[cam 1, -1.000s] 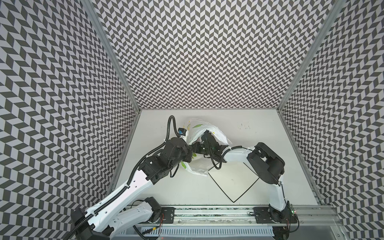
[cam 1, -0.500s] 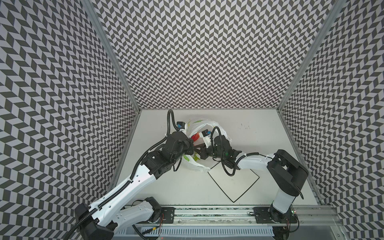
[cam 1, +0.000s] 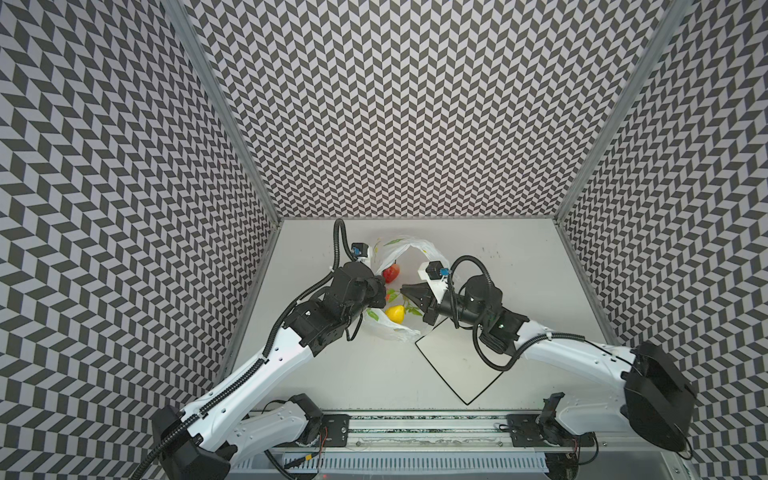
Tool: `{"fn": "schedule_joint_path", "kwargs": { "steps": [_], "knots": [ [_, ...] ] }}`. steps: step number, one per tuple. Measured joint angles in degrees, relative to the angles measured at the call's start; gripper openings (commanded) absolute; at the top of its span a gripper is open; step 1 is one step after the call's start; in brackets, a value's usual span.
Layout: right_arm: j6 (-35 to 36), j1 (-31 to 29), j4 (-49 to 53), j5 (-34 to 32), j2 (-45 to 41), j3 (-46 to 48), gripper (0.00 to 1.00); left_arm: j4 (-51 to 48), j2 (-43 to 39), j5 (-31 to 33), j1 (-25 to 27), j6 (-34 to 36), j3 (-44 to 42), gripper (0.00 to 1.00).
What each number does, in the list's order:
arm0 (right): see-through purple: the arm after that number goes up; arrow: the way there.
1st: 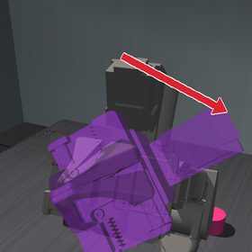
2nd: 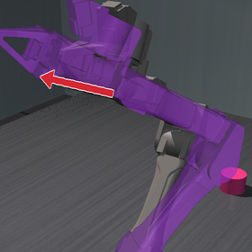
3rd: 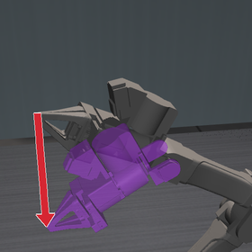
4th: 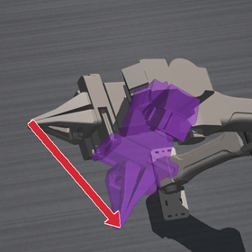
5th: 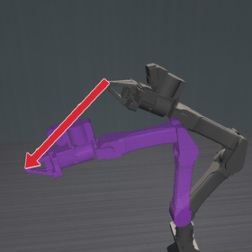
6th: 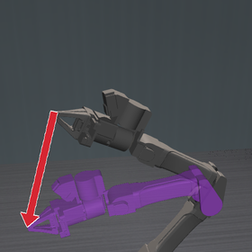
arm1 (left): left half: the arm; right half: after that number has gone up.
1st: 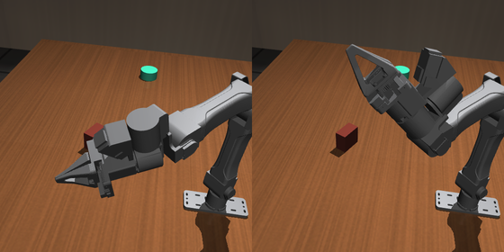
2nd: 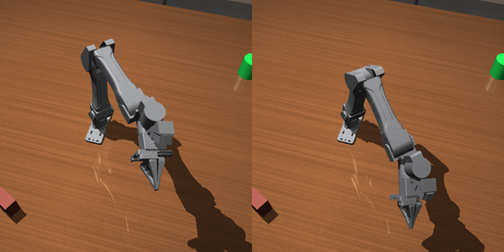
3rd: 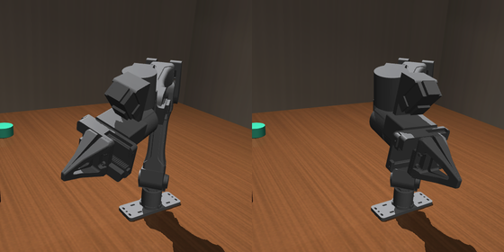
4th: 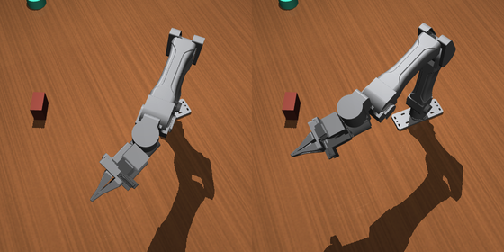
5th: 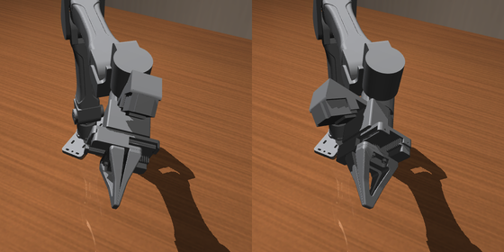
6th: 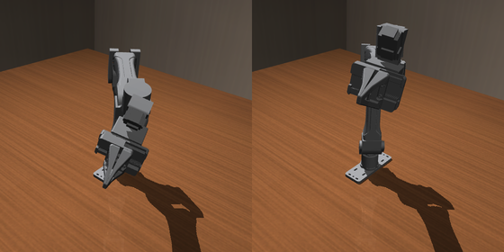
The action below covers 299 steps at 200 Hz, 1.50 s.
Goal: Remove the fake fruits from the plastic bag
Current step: 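Grasp the yellow pear with the right gripper and lift it out, then place the yellow pear on the white board and open the right gripper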
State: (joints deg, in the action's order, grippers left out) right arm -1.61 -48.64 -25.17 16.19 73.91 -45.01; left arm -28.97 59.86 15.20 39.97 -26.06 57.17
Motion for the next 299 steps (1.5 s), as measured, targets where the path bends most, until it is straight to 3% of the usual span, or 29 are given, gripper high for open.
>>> {"fn": "schedule_joint_path", "kwargs": {
  "steps": [71, 120, 145, 171, 211, 263, 299],
  "knots": [
    [-5.05, -0.07, 17.86, -13.46, -23.43, 1.03, 0.00, 0.98, -2.03, -1.14, -0.22, 0.04, -1.95, 0.00],
    [-19.58, 0.17, 42.97, -29.70, -31.10, -5.68, 0.00, 1.73, -2.32, -1.18, -0.26, 0.02, -1.97, 0.00],
    [-27.32, 3.17, 52.96, -33.22, -31.19, -5.42, 0.00, 1.90, -2.29, -1.25, -0.26, 0.04, -1.97, 0.00],
    [-31.52, 11.47, 55.69, -29.59, -27.19, -3.06, 0.00, 1.88, -2.34, -1.40, -0.26, 0.44, -1.97, 0.00],
    [-33.66, 22.60, 52.43, -16.70, -13.11, -0.26, 0.00, 1.84, -3.10, -1.33, -0.26, 0.92, -1.97, 0.00],
    [-29.66, 29.07, 48.72, -6.10, 3.67, -2.60, 0.00, 1.84, -4.28, -0.87, -0.26, 0.94, -1.97, 0.00],
    [-27.32, 31.01, 46.34, -3.04, 10.84, -4.83, 0.00, 1.77, -4.26, -0.70, -0.26, 1.36, -1.97, 0.00]
  ]
}}
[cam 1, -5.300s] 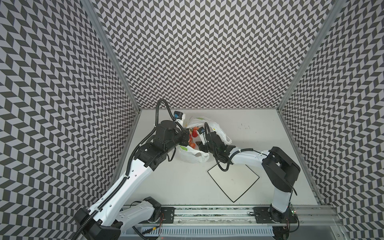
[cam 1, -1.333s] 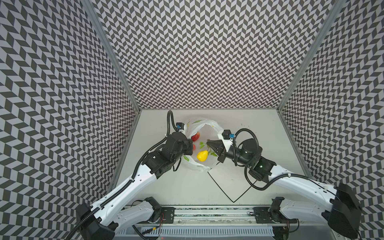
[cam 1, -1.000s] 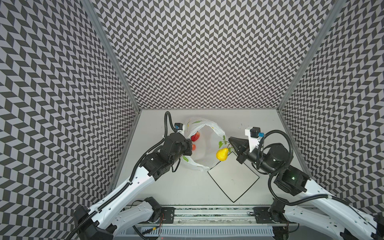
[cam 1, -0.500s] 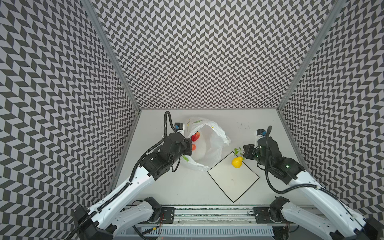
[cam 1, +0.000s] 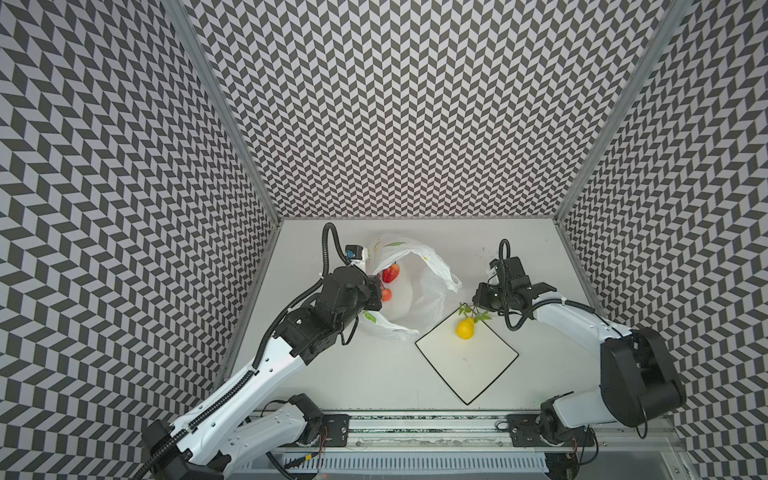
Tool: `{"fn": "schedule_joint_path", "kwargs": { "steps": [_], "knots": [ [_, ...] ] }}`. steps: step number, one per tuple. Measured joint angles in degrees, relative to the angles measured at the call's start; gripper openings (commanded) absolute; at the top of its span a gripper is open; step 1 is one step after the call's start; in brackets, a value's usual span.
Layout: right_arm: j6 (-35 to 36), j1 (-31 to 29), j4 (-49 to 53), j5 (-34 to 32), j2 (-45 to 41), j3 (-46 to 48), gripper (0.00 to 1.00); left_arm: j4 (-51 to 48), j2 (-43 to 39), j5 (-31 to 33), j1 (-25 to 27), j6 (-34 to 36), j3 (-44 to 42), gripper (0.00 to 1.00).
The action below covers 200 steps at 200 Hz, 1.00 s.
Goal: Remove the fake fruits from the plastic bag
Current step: 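Place the yellow pear on the white board and open the right gripper, then move the right gripper back over the bag opening and lower it inside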
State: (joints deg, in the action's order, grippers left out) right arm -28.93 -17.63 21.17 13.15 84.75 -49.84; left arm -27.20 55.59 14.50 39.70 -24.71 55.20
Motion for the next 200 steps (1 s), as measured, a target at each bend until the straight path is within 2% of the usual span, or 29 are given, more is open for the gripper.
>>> {"fn": "schedule_joint_path", "kwargs": {
  "steps": [10, 34, 47, 62, 91, 129, 168, 184, 200],
  "knots": [
    [0.39, 0.20, -0.26, 0.28, 0.81, -0.33, 0.06, -0.04, -0.02, 0.02, 0.00, 0.33, 0.00, 0.00],
    [1.27, 0.50, -0.76, 0.61, 2.34, -1.25, 0.35, -0.07, 0.00, 0.00, 0.00, 1.01, 0.00, 0.00],
    [1.73, 0.55, -0.81, 0.55, 2.49, -1.29, 0.48, -0.07, 0.00, -0.02, 0.00, 1.20, 0.00, 0.00],
    [2.01, 0.57, -0.74, -0.02, 2.38, -1.31, 0.57, -0.07, 0.00, -0.17, 0.00, 1.31, 0.00, 0.00],
    [2.58, 0.96, 0.46, -2.36, -0.04, -1.31, 0.68, 0.00, 0.00, -0.79, 0.00, 2.43, 0.00, 0.00],
    [2.40, 1.70, 3.69, -8.41, -9.77, -1.31, 0.68, 0.33, -0.59, -2.29, 0.00, 4.61, -0.94, 0.00],
    [3.23, 1.40, 4.98, -10.95, -22.49, -0.81, 0.53, 0.61, -0.94, -4.22, 0.00, 7.32, -2.01, 0.00],
    [4.42, -0.92, 3.56, -10.75, -29.53, 0.63, 0.49, 0.63, -0.96, -4.74, 0.00, 8.17, -2.03, 0.00],
    [6.12, -6.80, 0.31, -10.08, -36.26, 2.67, 0.43, 0.81, -1.18, -4.92, 0.00, 8.70, -2.05, 0.00]
  ]
}}
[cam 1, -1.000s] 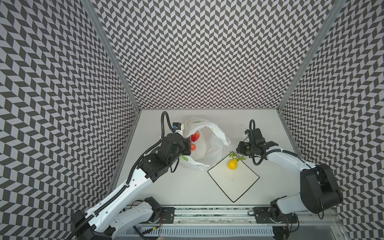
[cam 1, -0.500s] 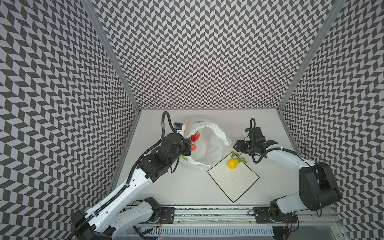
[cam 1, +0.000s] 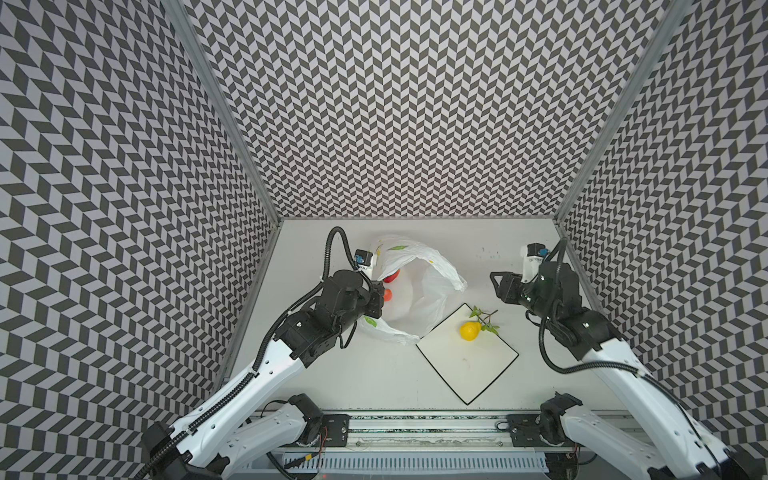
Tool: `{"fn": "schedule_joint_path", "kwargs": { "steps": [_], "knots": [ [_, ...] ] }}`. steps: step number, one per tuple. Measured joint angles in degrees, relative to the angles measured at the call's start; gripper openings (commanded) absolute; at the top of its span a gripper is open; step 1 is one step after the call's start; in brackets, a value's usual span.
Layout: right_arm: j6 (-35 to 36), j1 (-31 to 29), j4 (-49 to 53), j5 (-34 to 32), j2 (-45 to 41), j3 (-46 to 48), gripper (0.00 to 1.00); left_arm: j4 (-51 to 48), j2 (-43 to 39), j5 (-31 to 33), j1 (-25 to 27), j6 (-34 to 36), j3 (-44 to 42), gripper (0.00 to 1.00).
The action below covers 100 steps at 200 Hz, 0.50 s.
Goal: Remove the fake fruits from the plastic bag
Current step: 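Move the right gripper back over the bag opening and lower it inside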
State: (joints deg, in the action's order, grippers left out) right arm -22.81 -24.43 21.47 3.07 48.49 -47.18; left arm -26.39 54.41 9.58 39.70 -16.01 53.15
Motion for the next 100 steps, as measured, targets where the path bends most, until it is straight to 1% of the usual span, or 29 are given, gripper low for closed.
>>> {"fn": "schedule_joint_path", "kwargs": {
  "steps": [26, 46, 71, 100],
  "knots": [
    [5.66, -13.35, -8.98, 0.13, -6.10, 4.76, 0.38, 0.68, -1.09, 0.00, -0.02, 0.37, -0.17, 0.00],
    [11.26, -21.24, -13.55, -0.28, -3.98, 6.97, 0.37, 1.05, -1.44, 0.00, -0.11, 0.57, -0.24, 0.00],
    [18.25, -26.01, -17.14, -1.36, 4.42, 7.06, 0.36, 1.14, -1.44, -0.02, -0.11, 0.66, -0.24, 0.00],
    [24.52, -27.54, -20.57, -3.69, 14.62, 6.86, 0.34, 1.18, -1.46, -0.02, -0.11, 1.22, -0.24, 0.00]
  ]
}}
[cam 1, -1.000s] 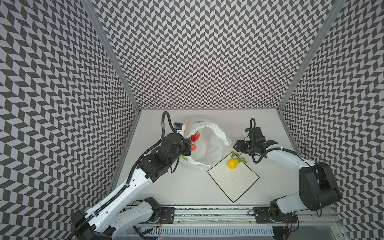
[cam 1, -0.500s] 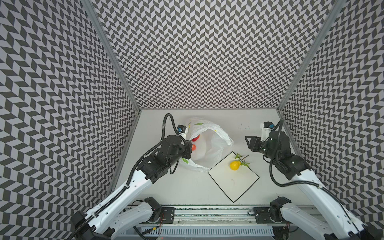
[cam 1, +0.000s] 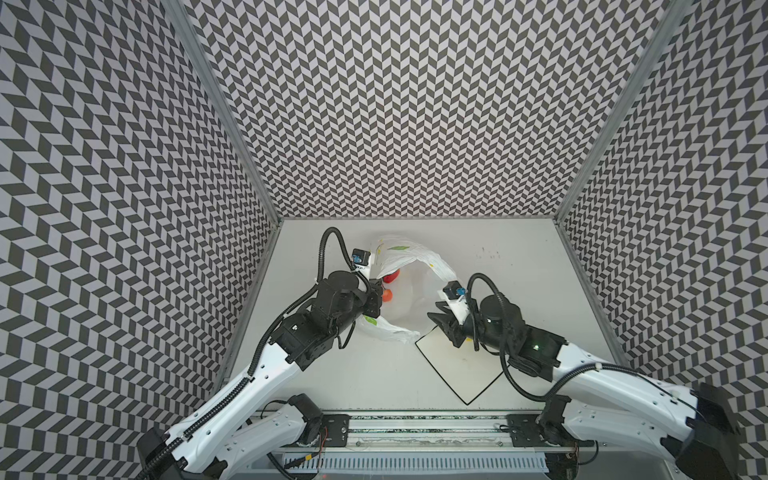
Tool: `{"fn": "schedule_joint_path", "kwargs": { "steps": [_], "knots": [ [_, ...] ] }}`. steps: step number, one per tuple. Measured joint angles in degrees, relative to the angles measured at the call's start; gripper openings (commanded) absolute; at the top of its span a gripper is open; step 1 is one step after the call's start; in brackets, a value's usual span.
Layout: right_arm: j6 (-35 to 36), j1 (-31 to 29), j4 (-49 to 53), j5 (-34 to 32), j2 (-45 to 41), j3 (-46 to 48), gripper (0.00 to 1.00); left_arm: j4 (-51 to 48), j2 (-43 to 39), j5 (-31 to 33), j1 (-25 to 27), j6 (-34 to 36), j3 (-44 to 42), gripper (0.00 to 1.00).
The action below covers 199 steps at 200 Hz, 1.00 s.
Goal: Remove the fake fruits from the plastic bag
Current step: 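Move the right gripper back over the bag opening and lower it inside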
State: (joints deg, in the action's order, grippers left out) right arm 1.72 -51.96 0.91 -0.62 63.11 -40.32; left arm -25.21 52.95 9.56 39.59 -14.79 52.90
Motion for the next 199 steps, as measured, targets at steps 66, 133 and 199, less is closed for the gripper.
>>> {"fn": "schedule_joint_path", "kwargs": {
  "steps": [66, 133, 199],
  "knots": [
    [0.83, 0.00, -3.87, -1.42, 23.15, -10.43, 0.31, -0.11, -2.47, 0.22, 0.00, -0.31, -1.49, 0.00],
    [-14.45, 0.00, -9.35, -2.25, 36.52, -14.58, 0.53, -0.70, -6.43, -0.48, 0.02, -5.60, -4.83, 0.00],
    [-36.92, 0.39, -9.38, -5.77, 46.47, -24.79, 0.66, -2.08, -7.17, -2.89, 0.02, -9.27, -7.15, 0.00]
  ]
}}
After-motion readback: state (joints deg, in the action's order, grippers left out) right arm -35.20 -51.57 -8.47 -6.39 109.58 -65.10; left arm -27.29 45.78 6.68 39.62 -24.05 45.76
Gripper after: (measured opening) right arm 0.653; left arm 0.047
